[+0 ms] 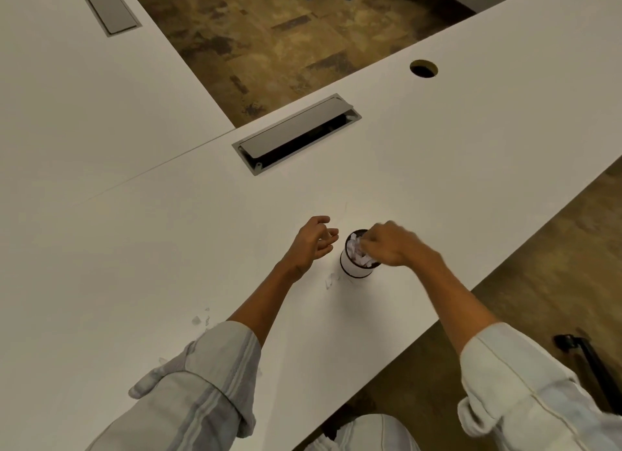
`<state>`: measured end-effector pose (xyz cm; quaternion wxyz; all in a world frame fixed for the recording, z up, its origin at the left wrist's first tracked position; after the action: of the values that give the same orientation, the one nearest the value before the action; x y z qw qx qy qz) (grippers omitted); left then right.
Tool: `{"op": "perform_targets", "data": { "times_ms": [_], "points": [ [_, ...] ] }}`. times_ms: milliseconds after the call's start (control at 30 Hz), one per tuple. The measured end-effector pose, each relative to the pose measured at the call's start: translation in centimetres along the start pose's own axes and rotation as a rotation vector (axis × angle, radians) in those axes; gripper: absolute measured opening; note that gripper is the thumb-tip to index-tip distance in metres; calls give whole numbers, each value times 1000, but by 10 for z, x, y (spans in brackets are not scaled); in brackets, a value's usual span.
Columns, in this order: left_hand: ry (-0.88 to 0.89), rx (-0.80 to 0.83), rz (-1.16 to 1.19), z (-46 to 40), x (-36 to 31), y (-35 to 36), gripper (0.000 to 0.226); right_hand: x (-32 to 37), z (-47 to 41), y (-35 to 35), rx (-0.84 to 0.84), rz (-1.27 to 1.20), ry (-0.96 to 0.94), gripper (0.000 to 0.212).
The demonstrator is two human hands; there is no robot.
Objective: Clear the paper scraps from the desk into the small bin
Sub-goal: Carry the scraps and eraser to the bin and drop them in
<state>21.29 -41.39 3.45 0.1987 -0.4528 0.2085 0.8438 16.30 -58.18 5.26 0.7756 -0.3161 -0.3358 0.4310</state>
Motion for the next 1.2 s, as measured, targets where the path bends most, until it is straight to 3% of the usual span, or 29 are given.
{"op": "perform_targets", "data": {
  "times_ms": [133, 233, 367, 433, 600, 867, 967, 1067, 1200],
  "points": [
    [22, -51, -58, 3, -2, -13, 60, -28, 34, -38, -269, -258, -22, 26],
    [41, -99, -166, 2, 8, -23, 34, -36, 57, -31, -382, -457, -17, 24],
    [14, -134, -331, 3, 30, -30, 20, -37, 64, 39, -322, -414, 24, 15],
    [4, -100, -458, 2, 44, -31, 17, -34, 62, 81, -254, -366, 50, 21],
    [-45, 66, -757, -3, 85, -24, 47, -15, 46, 150, -186, -226, 29, 56],
    [-92, 137, -598, -2, 113, -6, 65, 10, 18, 172, -257, -143, -112, 59],
    [-76, 70, -535, -1, 114, -13, 63, 13, 18, 165, -330, -147, -152, 48],
    [9, -111, -546, 5, 109, -35, 54, 13, 19, 159, -423, -98, -126, 47],
    [126, -297, -579, 23, 110, -72, 31, 21, 17, 167, -355, 33, -89, 48]
  ]
}}
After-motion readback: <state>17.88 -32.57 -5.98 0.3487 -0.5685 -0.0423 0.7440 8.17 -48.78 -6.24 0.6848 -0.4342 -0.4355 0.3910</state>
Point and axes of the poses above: each hand's wrist, its own z-axis away from the middle knuckle, its own y-axis out of the palm, x = y × z, the point moved 4 cm from there along -z, towards the middle knuckle, and after that the axes turned 3 degrees about y, right-handed, at the moved point
